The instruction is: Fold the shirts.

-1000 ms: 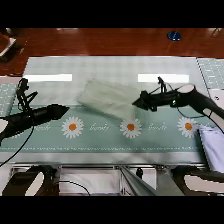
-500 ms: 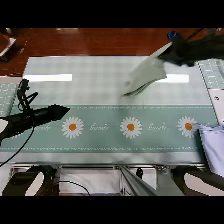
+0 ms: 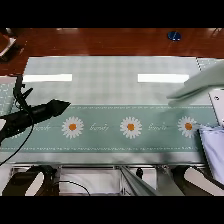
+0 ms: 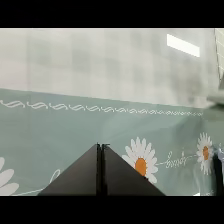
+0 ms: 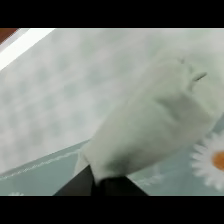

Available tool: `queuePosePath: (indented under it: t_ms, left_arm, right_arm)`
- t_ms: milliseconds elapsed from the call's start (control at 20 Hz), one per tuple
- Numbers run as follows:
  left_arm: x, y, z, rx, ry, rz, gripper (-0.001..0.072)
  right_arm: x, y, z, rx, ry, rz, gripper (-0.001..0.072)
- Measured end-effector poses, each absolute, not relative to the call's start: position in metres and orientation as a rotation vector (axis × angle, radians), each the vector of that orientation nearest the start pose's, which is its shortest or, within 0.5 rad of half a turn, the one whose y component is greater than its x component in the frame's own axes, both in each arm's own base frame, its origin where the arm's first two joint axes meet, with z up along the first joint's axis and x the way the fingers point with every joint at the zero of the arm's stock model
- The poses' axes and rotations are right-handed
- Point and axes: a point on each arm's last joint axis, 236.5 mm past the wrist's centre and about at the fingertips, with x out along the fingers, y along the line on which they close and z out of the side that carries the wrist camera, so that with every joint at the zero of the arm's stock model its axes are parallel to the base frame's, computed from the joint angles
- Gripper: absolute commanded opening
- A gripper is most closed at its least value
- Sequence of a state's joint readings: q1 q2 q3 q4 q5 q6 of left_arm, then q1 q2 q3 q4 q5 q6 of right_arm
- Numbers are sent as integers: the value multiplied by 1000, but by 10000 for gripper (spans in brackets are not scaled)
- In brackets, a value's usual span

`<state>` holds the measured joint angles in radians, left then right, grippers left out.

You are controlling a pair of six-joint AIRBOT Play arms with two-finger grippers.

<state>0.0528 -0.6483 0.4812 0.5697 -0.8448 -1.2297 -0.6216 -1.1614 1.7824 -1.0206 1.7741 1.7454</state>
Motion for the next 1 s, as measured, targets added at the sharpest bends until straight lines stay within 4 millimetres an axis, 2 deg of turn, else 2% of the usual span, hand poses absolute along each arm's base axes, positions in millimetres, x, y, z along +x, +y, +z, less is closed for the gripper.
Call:
queuePosePath:
  t_ms: [200, 350, 500, 750, 800, 850, 900, 1000]
  left_arm:
    - [298, -132, 66, -689, 795, -434, 20]
    - [303, -128, 68, -689, 769, -415, 19]
    - [307, -125, 70, -691, 751, -402, 19]
    - [310, -123, 71, -690, 738, -392, 19]
    - [310, -123, 71, -689, 737, -393, 19]
    - [310, -124, 71, -688, 736, -395, 19]
    - [310, -125, 71, -687, 735, -398, 20]
    - [311, -126, 72, -677, 729, -401, 20]
  right_arm:
    - [260, -145, 262, 680, 927, -395, 22]
    - [216, -177, 260, 665, 897, -574, 21]
    - [161, -196, 230, 705, 957, -766, 22]
    - [69, -183, 161, 850, 1120, -1060, 24]
    - [52, -179, 150, 865, 1152, -1128, 99]
    - [39, -176, 141, 879, 1178, -1180, 433]
    - [27, -173, 134, 888, 1205, -1223, 631]
    - [15, -170, 122, 905, 1248, -1267, 625]
